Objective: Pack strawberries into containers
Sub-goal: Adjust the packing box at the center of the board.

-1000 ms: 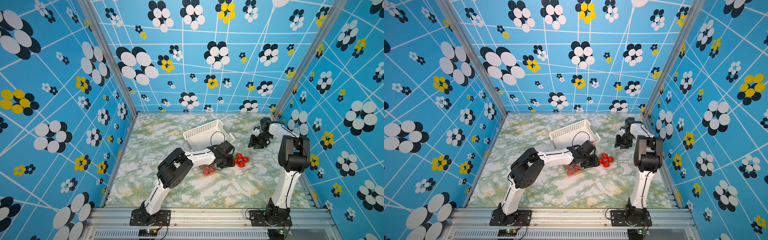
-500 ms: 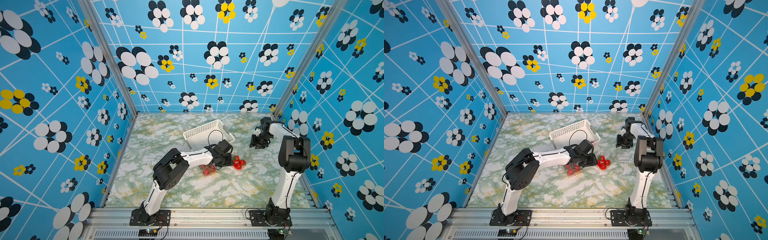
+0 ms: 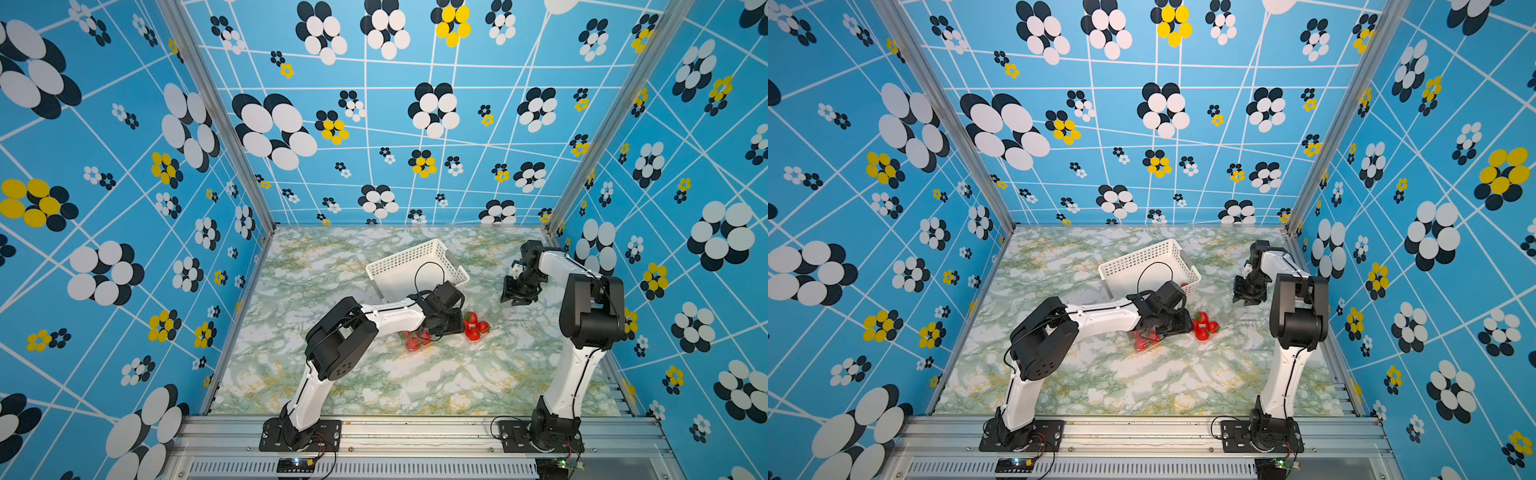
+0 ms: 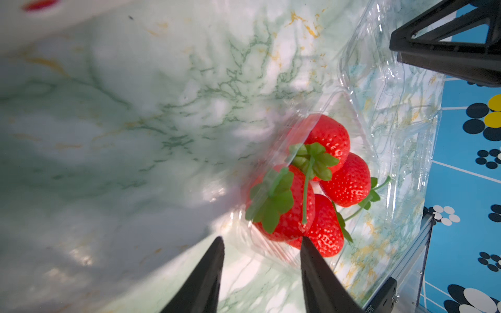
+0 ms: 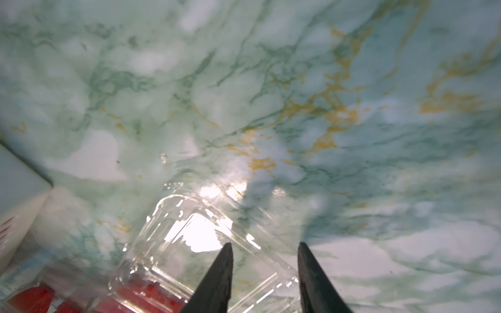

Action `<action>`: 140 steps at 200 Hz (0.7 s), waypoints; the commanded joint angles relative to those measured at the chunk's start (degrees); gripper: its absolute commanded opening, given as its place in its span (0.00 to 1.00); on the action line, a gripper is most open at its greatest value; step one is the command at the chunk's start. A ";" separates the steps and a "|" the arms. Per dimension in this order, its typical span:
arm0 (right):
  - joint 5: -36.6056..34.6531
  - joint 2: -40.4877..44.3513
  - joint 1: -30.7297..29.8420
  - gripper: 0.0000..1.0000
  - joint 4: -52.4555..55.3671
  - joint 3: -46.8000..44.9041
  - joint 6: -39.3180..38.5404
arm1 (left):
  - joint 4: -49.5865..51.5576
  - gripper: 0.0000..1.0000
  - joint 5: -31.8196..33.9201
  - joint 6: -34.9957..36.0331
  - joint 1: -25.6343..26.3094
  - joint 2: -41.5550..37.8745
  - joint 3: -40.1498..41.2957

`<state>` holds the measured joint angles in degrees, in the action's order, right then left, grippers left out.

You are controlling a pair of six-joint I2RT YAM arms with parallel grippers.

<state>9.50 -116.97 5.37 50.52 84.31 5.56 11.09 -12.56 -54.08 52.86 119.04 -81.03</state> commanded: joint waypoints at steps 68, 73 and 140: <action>4.74 7.98 -1.10 0.43 -1.26 -8.84 4.51 | -0.24 0.47 1.17 -0.40 -1.93 -4.84 3.77; 5.54 8.50 -1.15 0.43 -1.43 -9.15 4.75 | -0.33 0.47 1.22 -0.32 -2.09 -5.09 3.98; 8.72 9.70 -1.32 0.45 -2.57 -10.78 5.93 | 0.13 0.47 1.56 0.29 -3.40 -6.64 6.02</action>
<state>17.52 -107.96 4.51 48.38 74.52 10.33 10.46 -12.05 -54.04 49.65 114.52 -75.77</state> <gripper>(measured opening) 0.447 0.468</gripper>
